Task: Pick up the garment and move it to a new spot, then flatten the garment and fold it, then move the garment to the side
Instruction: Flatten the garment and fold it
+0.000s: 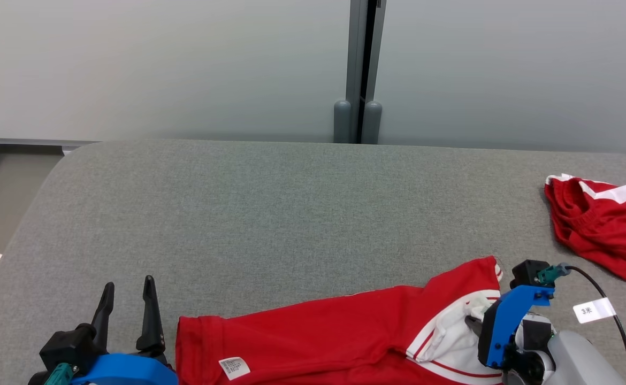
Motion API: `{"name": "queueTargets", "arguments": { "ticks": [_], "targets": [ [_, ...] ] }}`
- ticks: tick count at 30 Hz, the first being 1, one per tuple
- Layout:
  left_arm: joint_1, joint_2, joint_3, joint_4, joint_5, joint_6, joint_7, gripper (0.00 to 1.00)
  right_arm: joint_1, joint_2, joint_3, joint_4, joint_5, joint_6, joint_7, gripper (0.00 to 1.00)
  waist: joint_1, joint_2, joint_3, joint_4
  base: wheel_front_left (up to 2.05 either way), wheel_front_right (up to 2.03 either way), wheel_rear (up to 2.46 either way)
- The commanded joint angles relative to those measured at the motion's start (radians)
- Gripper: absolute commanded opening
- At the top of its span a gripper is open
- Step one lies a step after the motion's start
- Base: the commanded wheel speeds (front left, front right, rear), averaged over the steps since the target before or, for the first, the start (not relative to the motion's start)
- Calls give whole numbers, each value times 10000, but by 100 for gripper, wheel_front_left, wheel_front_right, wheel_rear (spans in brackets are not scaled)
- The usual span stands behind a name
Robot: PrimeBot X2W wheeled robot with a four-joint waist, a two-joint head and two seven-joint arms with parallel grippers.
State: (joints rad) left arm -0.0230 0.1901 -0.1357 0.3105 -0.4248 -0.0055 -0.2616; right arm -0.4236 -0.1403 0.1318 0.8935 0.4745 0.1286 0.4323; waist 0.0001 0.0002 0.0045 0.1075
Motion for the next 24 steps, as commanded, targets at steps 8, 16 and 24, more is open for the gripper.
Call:
{"name": "queueTargets", "arguments": {
  "ticks": [8, 16, 24],
  "targets": [
    [68, -87, 246, 45, 142, -108, -44, 100, -101, -1074, -573, -815, -475, 20, -959, 0, -1, -2, -121, -424, 0, 0, 0],
    [116, -164, 436, 128, 235, -236, -44, 100, 531, -1130, -1595, -2913, -1485, 23, -1179, 0, -1, -2, -229, -753, 0, 0, 0],
    [49, -80, 528, 234, 314, -354, -44, 100, 1992, 309, 113, -6951, -1204, 24, -77, 0, -1, -2, -268, -543, 0, 0, 0]
  ]
}}
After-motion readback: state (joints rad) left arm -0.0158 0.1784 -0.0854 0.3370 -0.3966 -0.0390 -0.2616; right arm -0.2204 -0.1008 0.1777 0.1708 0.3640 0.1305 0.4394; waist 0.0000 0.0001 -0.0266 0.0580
